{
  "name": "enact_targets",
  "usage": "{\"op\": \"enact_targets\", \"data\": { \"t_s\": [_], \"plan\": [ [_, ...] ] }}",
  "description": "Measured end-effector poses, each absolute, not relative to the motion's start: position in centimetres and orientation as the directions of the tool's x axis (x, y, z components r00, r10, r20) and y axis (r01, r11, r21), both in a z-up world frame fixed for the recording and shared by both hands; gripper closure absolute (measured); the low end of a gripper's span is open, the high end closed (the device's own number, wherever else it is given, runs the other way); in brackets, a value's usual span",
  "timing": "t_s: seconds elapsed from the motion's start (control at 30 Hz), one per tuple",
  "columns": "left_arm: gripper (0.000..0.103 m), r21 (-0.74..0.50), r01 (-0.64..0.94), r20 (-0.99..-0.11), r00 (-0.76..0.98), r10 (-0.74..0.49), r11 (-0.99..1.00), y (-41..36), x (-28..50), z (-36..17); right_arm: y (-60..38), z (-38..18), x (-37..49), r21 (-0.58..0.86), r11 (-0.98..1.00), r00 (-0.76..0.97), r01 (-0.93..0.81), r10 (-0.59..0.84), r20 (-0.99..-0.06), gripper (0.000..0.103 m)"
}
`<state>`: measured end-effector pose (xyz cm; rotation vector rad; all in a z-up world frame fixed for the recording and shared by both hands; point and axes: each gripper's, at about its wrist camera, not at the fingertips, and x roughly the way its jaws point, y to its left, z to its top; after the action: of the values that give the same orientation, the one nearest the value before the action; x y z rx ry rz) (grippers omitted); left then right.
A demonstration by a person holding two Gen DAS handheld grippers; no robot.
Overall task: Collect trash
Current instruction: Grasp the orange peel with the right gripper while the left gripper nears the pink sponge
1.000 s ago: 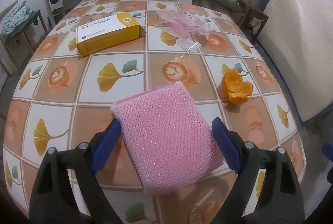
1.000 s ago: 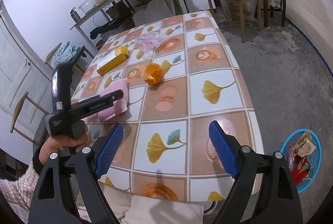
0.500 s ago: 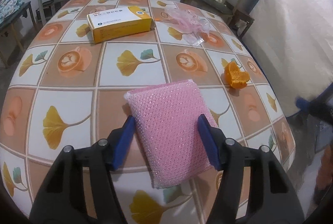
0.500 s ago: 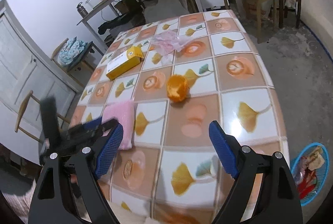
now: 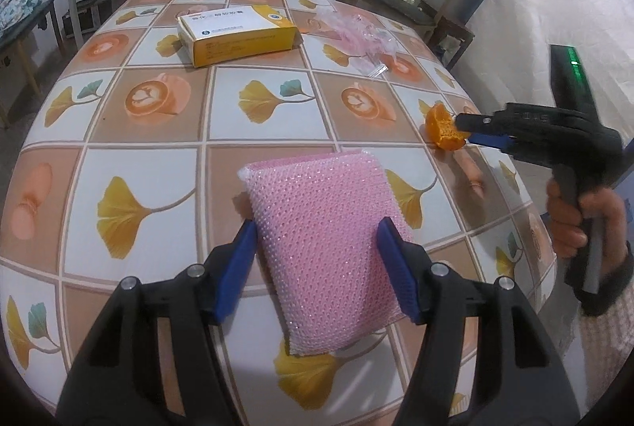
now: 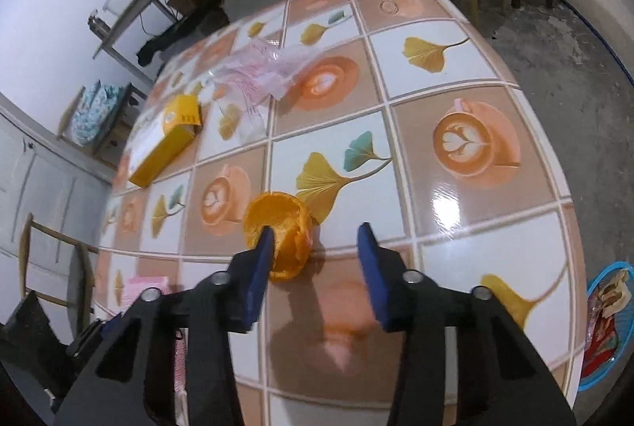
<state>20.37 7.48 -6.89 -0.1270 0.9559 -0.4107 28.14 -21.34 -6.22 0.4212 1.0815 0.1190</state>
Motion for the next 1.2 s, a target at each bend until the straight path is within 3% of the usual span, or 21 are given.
{"op": "enact_targets", "data": {
  "t_s": [0.2, 0.37, 0.83, 1.2],
  "plan": [
    [0.042, -0.294, 0.291, -0.762, 0.504, -0.407, 0.91, 7.8, 20.2, -6.9, -19.5, -6.9, 29.1, 0.307, 0.95, 0.455, 0.052, 0.251, -0.854, 0.085],
    [0.035, -0.269, 0.301, -0.767, 0.507, -0.392, 0.915, 7.6, 20.0, -6.8, -18.5, -6.7, 29.0, 0.251, 0.968, 0.472, 0.017, 0.214, -0.855, 0.093],
    [0.019, -0.281, 0.372, -0.784, 0.442, -0.435, 0.885, 5.6, 18.0, -6.0, -20.0, -4.5, 21.4, 0.208, 0.978, 0.527, 0.011, 0.171, -0.832, 0.095],
    [0.017, -0.118, 0.328, -0.847, 0.46, -0.267, 0.937, 2.6, 18.8, -6.8, -21.2, -5.2, 15.3, 0.271, 0.961, 0.533, 0.055, 0.201, -0.822, 0.095]
  ]
}}
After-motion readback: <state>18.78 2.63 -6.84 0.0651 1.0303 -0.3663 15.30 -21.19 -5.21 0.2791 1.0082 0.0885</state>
